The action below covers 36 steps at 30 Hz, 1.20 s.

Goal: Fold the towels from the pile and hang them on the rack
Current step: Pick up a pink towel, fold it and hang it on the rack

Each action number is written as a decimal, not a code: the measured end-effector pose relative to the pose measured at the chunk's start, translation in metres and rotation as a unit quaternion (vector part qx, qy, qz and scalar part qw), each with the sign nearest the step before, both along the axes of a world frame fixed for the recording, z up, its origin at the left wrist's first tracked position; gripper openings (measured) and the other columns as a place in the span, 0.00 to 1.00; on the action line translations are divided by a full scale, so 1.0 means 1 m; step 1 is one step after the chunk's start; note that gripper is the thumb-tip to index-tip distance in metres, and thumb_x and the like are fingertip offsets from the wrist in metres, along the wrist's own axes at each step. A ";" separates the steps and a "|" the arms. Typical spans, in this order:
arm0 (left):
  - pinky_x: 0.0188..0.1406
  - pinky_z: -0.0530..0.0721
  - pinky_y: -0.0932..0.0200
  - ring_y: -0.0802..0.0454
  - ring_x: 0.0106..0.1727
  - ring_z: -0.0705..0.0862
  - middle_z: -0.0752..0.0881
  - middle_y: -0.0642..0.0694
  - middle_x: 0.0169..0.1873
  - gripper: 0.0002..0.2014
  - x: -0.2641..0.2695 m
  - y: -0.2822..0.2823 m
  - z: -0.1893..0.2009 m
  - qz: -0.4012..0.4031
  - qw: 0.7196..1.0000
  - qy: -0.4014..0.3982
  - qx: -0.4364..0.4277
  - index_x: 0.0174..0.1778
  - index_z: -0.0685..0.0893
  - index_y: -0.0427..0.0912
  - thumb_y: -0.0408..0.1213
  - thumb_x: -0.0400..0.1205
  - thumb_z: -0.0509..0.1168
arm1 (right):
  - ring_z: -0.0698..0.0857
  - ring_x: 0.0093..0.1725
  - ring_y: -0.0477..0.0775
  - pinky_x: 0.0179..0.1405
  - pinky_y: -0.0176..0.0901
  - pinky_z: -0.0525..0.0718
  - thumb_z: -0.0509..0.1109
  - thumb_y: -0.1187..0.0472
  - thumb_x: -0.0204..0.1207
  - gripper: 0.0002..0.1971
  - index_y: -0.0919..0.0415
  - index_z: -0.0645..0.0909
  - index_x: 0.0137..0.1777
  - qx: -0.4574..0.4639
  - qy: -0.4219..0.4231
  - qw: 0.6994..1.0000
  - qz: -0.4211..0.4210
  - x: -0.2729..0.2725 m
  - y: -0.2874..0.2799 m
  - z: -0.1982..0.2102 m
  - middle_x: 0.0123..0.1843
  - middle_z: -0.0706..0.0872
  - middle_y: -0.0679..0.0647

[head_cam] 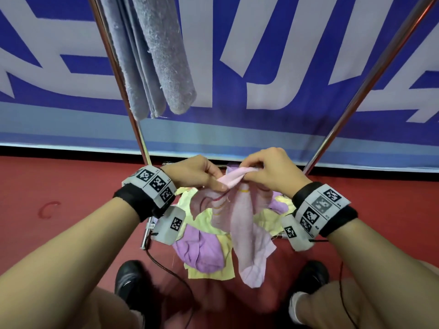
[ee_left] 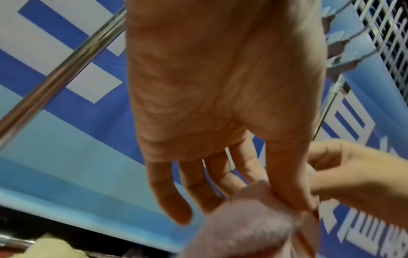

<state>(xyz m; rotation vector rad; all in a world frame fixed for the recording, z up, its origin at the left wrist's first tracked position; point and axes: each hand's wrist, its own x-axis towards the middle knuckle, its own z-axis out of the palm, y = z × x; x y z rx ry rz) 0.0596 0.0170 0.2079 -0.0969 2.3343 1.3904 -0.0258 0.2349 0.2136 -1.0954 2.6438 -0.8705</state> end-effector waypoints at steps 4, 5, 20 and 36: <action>0.44 0.77 0.58 0.58 0.38 0.78 0.85 0.48 0.36 0.05 0.003 0.004 -0.008 0.021 0.994 0.096 -0.039 0.44 0.87 0.37 0.36 0.83 0.72 | 0.84 0.38 0.38 0.41 0.37 0.81 0.82 0.49 0.67 0.08 0.40 0.85 0.41 0.029 -0.036 0.999 0.017 0.003 -0.003 0.002 0.36 0.88 0.41; 0.47 0.78 0.57 0.57 0.40 0.79 0.86 0.46 0.39 0.04 0.003 0.008 -0.008 0.033 0.992 0.117 -0.021 0.45 0.86 0.38 0.35 0.85 0.70 | 0.82 0.35 0.36 0.37 0.30 0.77 0.84 0.49 0.67 0.10 0.41 0.84 0.41 0.052 -0.047 0.997 0.042 0.008 -0.005 0.002 0.34 0.86 0.40; 0.26 0.70 0.74 0.68 0.21 0.72 0.77 0.64 0.17 0.15 0.007 -0.019 0.003 -0.071 0.986 0.050 -0.140 0.31 0.80 0.49 0.32 0.84 0.71 | 0.81 0.42 0.61 0.39 0.46 0.73 0.74 0.48 0.74 0.14 0.50 0.80 0.29 0.200 0.028 0.979 -0.026 -0.007 0.003 -0.002 0.29 0.79 0.48; 0.58 0.75 0.73 0.65 0.59 0.81 0.87 0.52 0.60 0.03 0.017 0.003 -0.019 -0.097 0.980 0.138 -0.104 0.42 0.87 0.43 0.33 0.82 0.72 | 0.89 0.43 0.64 0.43 0.57 0.87 0.68 0.48 0.57 0.12 0.57 0.79 0.27 -0.058 -0.078 0.990 0.097 0.023 0.000 0.000 0.39 0.92 0.54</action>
